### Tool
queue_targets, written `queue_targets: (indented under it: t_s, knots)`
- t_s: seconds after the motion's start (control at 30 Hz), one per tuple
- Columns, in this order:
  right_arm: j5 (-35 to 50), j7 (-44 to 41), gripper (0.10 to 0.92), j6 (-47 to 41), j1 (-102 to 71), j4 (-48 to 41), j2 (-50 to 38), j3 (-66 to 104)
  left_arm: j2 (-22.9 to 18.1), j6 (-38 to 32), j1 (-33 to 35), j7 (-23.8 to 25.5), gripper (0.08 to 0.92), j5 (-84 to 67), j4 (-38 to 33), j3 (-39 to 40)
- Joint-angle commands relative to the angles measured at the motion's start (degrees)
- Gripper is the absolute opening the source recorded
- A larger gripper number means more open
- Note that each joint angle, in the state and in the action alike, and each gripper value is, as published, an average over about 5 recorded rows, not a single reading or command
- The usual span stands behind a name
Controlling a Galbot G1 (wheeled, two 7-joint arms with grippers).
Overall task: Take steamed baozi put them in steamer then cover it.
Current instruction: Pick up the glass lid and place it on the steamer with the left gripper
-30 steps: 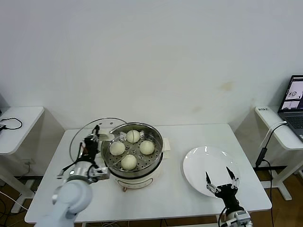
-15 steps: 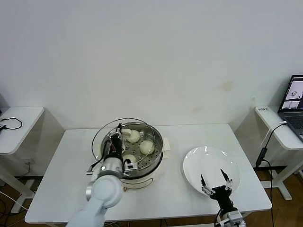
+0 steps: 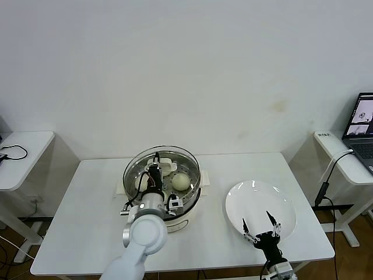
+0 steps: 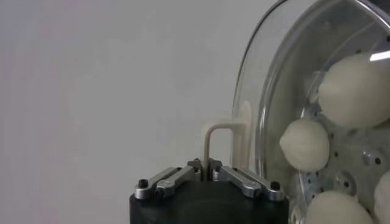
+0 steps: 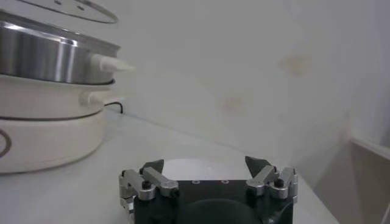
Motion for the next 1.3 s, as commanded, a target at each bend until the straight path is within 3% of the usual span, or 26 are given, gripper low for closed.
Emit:
queue_targets:
  t_s: [0.03, 1.3]
  knots:
    - [-0.4, 0.0, 0.823, 0.2, -0.1, -0.3, 0.0, -0.3, -2.2, -0.2, 0.5, -0.4, 0.133, 2.5, 1.9, 0.4]
    - [-0.4, -0.3, 0.823, 0.9, -0.5, -1.0, -0.5, -1.0, -4.4, -1.3, 1.2, -1.9, 0.133, 4.0, 4.8, -1.1]
